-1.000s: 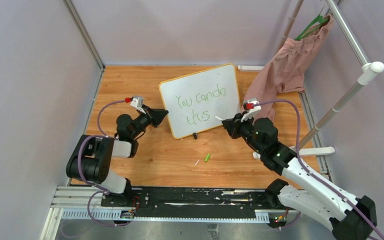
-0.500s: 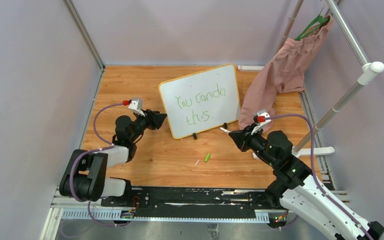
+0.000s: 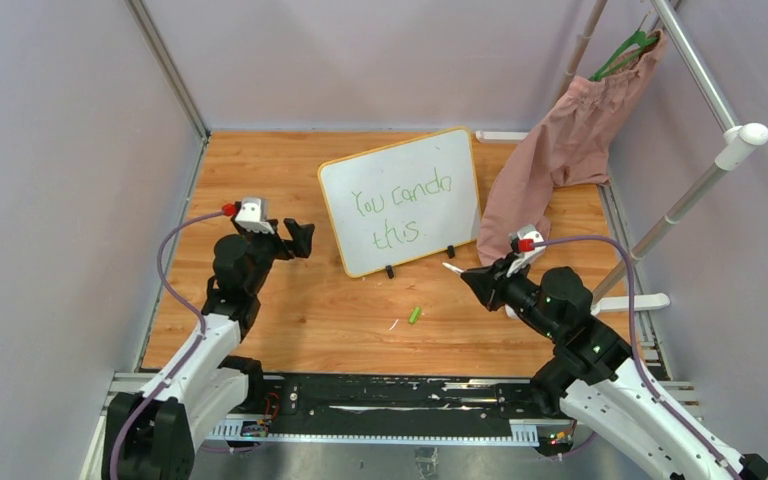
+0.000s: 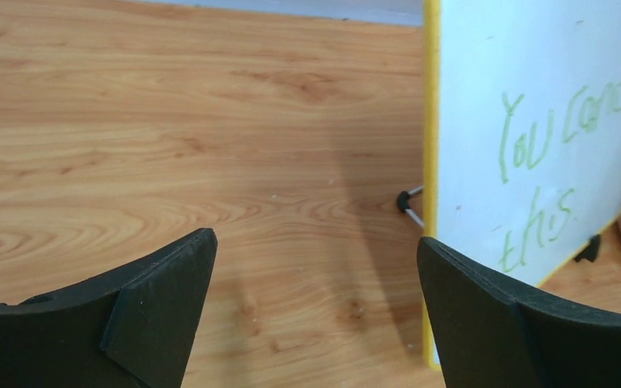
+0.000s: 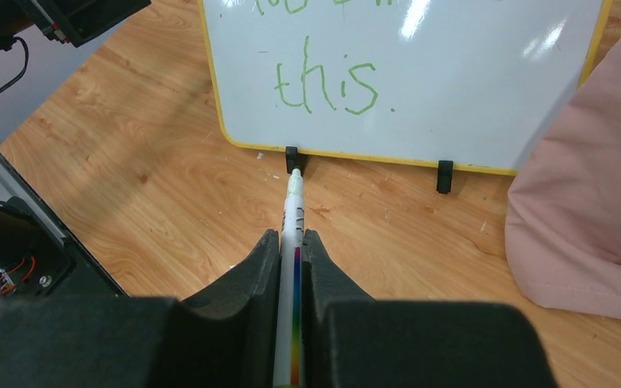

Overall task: Write a sentence on the whiteboard
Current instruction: Write a sentence on the whiteboard, then close the whiteboard marker at the center of the board.

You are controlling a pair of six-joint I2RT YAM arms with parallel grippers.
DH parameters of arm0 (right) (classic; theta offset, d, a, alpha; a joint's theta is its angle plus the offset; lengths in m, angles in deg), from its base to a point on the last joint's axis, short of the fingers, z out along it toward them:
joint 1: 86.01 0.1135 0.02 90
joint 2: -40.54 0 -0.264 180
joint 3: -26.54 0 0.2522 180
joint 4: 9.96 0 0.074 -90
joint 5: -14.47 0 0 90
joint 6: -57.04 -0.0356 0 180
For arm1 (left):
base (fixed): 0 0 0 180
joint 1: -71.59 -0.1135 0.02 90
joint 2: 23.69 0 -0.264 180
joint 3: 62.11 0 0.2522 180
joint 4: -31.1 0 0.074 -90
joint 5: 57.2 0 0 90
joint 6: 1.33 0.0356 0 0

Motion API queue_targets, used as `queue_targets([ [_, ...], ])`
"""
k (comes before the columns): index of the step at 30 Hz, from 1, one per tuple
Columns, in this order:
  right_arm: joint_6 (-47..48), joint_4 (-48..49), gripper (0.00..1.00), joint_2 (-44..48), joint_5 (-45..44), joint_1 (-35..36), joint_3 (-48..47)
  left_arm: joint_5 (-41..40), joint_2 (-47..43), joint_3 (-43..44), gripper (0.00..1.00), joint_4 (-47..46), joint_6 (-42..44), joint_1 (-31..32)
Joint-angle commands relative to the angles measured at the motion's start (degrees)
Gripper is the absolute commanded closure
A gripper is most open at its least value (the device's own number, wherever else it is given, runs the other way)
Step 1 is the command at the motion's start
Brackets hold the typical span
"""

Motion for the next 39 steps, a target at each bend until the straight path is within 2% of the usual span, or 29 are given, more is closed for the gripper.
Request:
queue_targets([
  [1,1.4,-2.4,1.0,0.9,1.3,-0.7,-3.3,-12.2,-3.4,3.9,0.0,13.5,0.9,0.2],
  [5,2.6,-5.1,1.0,1.3,0.7,-0.7,-5.8,-21.8,-10.2,10.2,0.0,26.4,-2.9,1.3],
  [7,3.2,-6.5,1.0,1.2,0.3,-0.6,-6.7,-21.5,-12.9,13.3,0.0,30.8,-5.3,2.0],
  [10,4.1,-7.6,1.0,1.1,-0.2,-0.6,-7.1,-19.5,-17.4,14.5,0.0,31.8,-11.0,3.0],
  [12,4.4,-8.3,1.0,1.3,-0.9,-0.6,-6.9,-14.3,-19.8,13.6,0.0,29.7,-13.8,3.9],
  [14,4.1,-9.2,1.0,1.8,-1.7,-0.6,-6.8,-1.1,-20.3,10.6,0.0,23.1,-12.8,5.4],
  [15,3.8,-9.5,1.0,2.2,-2.2,-0.7,-6.6,2.6,-19.5,10.6,0.0,22.1,-12.5,6.1],
  [17,3.4,-10.6,1.0,3.2,-2.6,-0.6,-6.5,6.0,-16.6,13.1,0.0,25.5,-10.2,7.7],
  [19,2.9,-12.2,1.0,4.0,-3.6,-0.6,-6.5,3.3,-13.3,18.4,0.0,35.2,-5.9,11.8],
  [20,2.7,-13.1,1.0,4.3,-4.9,-0.6,-6.7,0.1,-12.1,20.5,0.0,40.0,-3.3,16.3],
  [24,0.9,-16.7,1.0,5.1,-7.1,-0.7,-5.9,-21.2,-6.3,26.8,0.0,48.1,2.9,41.1],
  [26,-1.1,-18.1,1.0,5.4,-7.8,-0.7,-5.4,-26.6,-2.3,28.8,0.0,50.9,2.3,48.7],
  [33,-5.4,-21.2,1.0,7.8,-8.5,-0.6,-4.4,-19.3,8.7,29.1,0.13,52.6,-5.7,52.2],
  [39,-5.3,-21.5,1.0,8.7,-9.2,-0.7,-4.6,-19.5,13.4,28.6,0.13,51.1,-8.4,53.9],
])
